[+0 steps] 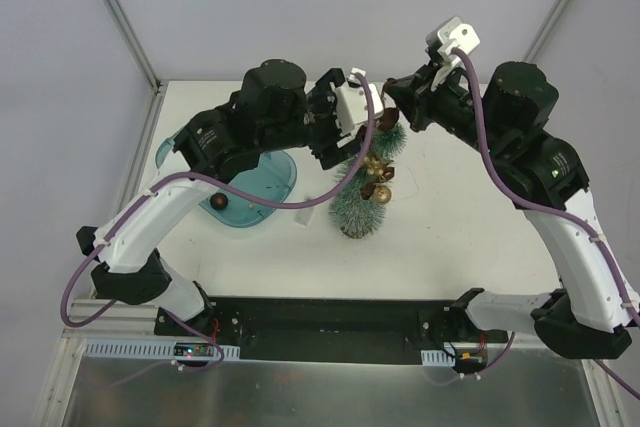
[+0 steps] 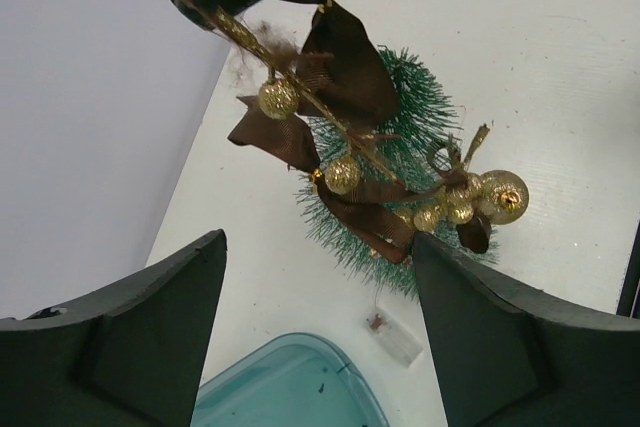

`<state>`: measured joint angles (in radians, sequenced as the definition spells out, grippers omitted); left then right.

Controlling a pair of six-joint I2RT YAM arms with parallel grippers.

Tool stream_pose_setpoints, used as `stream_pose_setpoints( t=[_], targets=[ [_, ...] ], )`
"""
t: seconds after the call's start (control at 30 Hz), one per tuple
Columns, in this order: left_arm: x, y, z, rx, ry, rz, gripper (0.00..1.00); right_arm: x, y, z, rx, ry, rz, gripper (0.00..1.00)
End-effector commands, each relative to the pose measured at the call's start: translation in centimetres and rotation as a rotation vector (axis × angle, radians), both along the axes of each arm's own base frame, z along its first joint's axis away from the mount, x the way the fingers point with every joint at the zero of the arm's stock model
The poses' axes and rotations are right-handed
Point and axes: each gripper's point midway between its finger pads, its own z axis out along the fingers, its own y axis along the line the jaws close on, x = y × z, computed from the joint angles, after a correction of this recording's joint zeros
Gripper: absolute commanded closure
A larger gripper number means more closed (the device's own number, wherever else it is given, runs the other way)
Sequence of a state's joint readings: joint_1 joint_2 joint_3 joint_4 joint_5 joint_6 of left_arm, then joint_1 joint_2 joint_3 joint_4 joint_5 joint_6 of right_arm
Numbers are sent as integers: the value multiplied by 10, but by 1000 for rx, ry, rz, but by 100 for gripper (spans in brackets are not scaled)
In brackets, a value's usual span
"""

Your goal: Decorate the small christmas tree

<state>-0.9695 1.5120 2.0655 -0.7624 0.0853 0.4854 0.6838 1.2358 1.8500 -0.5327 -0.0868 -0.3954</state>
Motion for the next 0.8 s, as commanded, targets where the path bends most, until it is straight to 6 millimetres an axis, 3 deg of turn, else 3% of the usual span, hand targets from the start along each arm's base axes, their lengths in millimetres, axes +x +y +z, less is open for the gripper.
stream_pose_setpoints(
  t=[0.0,0.13,0.2,0.27,0.33,0.5,0.77],
  targets=[
    [8,-13,7,-46,-8,15,28,-21,-7,27,104,-62,39,99],
    [13,-19,6,-44,-16,15,42,-30,-12,26,118,-63,47,99],
    [16,-21,3,-35,-18,19,57,-35,-14,26,122,-64,53,99],
    [18,-21,2,-33,-21,31,79,-43,-18,26,129,-68,63,99],
    [22,-20,2,-29,-27,53,90,-48,-21,24,136,-65,69,99],
    [26,-12,10,-47,-48,81,93,-58,-32,16,141,-69,56,99],
    [32,3,8,-31,-68,138,95,-62,-44,-6,135,-51,14,99]
  ],
)
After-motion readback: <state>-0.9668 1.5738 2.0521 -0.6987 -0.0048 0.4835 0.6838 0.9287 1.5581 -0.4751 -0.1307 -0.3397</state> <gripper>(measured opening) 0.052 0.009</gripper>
